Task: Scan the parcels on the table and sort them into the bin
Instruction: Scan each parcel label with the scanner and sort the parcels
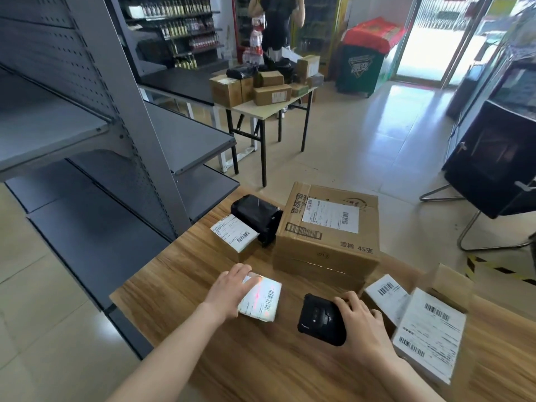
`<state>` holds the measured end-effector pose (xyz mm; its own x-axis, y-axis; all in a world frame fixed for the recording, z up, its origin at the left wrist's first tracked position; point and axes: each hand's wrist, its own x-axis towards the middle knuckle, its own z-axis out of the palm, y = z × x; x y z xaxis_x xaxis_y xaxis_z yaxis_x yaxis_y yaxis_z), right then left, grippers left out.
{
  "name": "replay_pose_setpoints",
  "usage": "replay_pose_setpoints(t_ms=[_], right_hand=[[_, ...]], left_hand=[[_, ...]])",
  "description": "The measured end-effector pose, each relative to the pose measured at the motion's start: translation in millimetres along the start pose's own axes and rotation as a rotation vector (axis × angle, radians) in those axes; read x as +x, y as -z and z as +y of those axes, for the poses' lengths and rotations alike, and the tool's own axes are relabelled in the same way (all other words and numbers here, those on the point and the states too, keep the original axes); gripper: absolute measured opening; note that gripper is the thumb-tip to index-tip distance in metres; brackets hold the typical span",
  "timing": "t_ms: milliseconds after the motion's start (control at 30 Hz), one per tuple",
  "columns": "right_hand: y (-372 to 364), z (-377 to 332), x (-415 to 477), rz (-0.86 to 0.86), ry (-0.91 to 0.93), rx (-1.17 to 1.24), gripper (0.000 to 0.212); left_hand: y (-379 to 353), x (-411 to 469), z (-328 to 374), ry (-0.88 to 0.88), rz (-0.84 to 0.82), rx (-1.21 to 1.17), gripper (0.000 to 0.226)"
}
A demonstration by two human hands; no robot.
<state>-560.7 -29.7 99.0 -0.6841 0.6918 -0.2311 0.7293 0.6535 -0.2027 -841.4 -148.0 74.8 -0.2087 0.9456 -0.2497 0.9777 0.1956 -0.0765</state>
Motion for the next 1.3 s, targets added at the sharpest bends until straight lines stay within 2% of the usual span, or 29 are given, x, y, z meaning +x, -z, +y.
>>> replay_pose_setpoints(t_ms=[133, 333, 433, 600, 733, 833, 933, 1300], right_hand=[[-3, 1, 1, -0.008, -0.026, -0.022, 0.075], [-11, -2, -2, -0.007, -0.099, 0.001, 0.074], [-19, -4, -3, -0.007, -0.182, 0.068, 0.076], [-23, -12, -13, 0.058, -0.276, 0.216, 0.096], [-28, -10, -39, 0.143, -0.339, 0.313, 0.092], [-31, -5, -66, 0.199, -0.385, 0.345, 0.086], [-32, 5, -106, 0.244, -0.447, 0.401, 0.09], [-76, 64, -323, 0.506, -0.9, 0.646, 0.091]], left_hand=[[1, 3, -4, -0.02, 0.025, -0.009, 0.08], [-4, 19, -15, -0.047, 0.035, -0.054, 0.085], [-9, 30, -19, -0.068, 0.015, -0.091, 0.091], [-18, 37, -16, -0.105, -0.034, -0.176, 0.098], [-19, 28, 2, -0.122, -0.059, -0.203, 0.099], [-15, 14, 21, -0.136, -0.052, -0.259, 0.098], [-9, -2, 49, -0.18, -0.03, -0.284, 0.099], [2, -75, 248, -0.587, -0.094, -0.182, 0.098]])
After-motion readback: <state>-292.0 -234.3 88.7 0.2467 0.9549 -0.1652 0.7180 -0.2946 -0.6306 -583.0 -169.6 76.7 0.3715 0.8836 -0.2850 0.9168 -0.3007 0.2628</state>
